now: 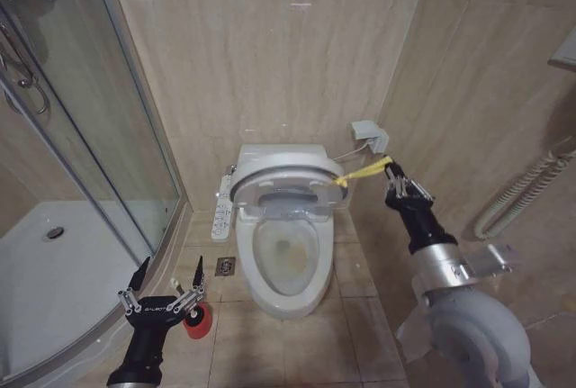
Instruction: Open the toilet lid, clean the toilet bowl with a toilet brush, close the toilet lid, and flush.
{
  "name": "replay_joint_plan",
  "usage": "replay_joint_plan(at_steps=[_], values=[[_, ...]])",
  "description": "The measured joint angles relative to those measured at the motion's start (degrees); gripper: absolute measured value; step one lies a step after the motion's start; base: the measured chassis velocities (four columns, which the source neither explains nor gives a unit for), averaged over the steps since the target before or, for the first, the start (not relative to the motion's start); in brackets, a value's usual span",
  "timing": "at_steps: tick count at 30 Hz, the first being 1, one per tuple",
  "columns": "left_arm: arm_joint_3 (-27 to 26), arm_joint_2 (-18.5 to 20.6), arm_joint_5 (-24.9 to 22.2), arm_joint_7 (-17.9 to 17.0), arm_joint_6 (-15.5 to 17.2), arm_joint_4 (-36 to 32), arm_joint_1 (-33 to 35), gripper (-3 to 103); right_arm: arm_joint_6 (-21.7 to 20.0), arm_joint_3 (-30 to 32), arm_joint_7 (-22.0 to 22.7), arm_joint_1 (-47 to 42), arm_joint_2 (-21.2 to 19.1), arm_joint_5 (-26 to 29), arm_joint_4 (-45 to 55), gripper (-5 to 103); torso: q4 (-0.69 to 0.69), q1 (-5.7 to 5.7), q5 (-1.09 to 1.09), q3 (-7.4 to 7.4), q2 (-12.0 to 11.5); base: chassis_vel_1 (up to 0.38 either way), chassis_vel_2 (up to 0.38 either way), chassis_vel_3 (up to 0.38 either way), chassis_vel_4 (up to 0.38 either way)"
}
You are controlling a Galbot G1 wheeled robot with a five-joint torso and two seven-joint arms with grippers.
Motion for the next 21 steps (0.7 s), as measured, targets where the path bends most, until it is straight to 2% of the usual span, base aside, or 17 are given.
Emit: replay_joint_plan(at_steps=[2,10,21], values=[[0.0,0.0,0.0,0.0,0.0,0.0,0.0,100,-0.2,0.0,1.3,2.4,-0.4,2.4,-1.1,0,0.0,-0.01,0.01,0.0,0.0,0.0,0.0,0.0,0.0],[0.0,0.0,0.0,0.0,0.0,0.0,0.0,100,-0.4,-0.9,3.3,9.9,0.9,5.5,-5.8,0,0.01,-0.01,0.0,-0.01,0.0,0.0,0.0,0.0,0.0],[0.0,0.0,0.0,0.0,0.0,0.0,0.0,100,1.9,-1.0,3.8,14.0,2.0,5.7,-9.7,0,0.03,-0.01,0.0,-0.01,0.0,0.0,0.0,0.0,0.0]])
